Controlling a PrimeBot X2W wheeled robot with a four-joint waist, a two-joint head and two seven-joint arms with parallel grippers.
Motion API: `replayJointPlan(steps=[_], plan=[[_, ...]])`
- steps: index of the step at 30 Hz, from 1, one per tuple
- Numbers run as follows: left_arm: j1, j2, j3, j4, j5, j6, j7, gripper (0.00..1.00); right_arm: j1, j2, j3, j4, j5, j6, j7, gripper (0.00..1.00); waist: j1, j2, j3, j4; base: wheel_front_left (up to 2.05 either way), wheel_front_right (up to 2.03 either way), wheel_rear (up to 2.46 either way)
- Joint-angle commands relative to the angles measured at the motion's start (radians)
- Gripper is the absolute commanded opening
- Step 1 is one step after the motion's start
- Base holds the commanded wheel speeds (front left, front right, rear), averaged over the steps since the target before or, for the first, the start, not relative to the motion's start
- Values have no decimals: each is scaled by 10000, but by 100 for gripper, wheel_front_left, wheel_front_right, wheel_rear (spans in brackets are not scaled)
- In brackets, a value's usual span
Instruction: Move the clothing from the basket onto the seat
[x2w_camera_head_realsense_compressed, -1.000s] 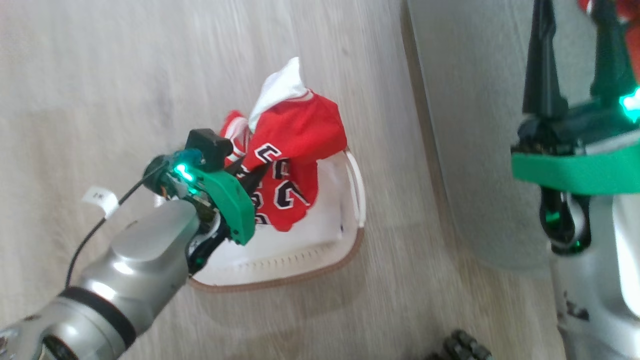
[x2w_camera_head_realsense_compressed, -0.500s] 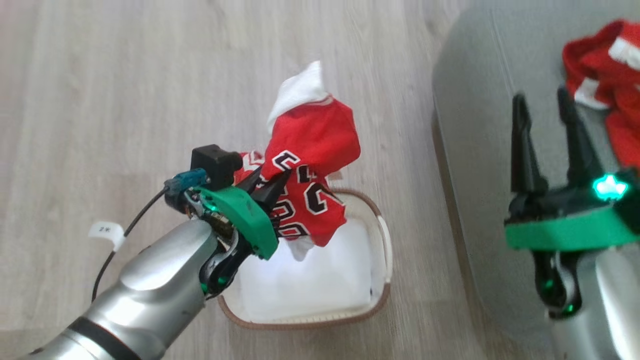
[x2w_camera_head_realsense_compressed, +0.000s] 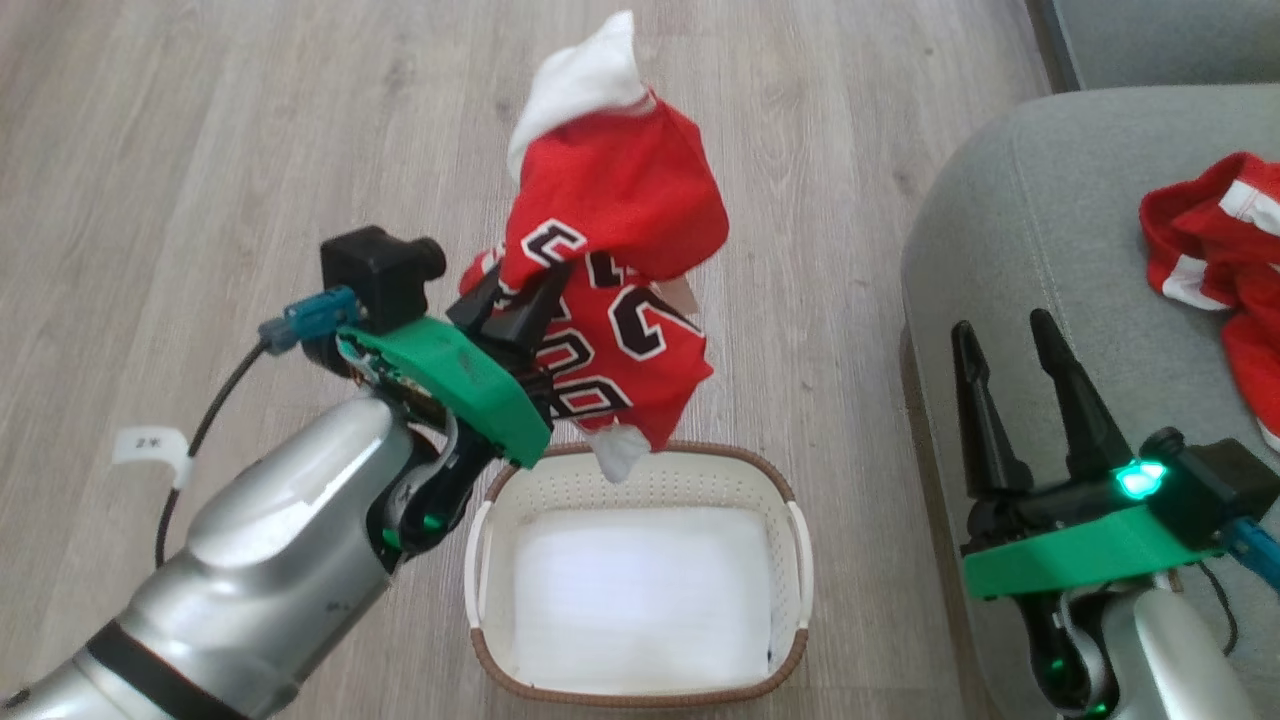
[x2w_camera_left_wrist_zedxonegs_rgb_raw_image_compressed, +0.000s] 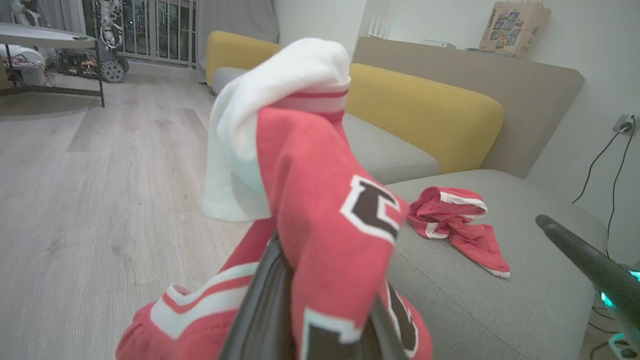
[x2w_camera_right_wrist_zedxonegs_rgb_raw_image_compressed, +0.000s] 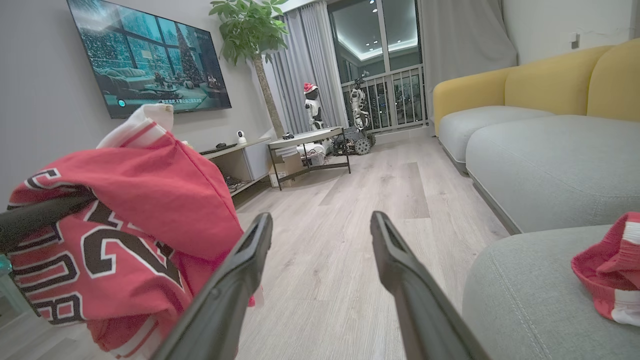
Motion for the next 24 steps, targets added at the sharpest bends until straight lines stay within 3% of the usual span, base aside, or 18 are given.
replayJointPlan(steps=[1,11,18,24], plan=[[-759,316,569,-380,-71,51,-4,0,-109,-9,280,-280,32,-2,-35,100,1,-1,-72,8,0,0,0],[-769,438,598,-924,-113,347,209,0,-61,-204,1173,-180,123,-2,105,100,1,-1,-364,-2,0,0,0],[-894,383,459,-1195,-49,373,383,0,-917,-712,2849,202,243,-2,732,100,1,-1,-385,50,0,0,0],[-987,189,273,-1409,6,341,491,0,-2162,-912,4069,1312,479,-2,1039,100,1,-1,-471,265,0,0,0]])
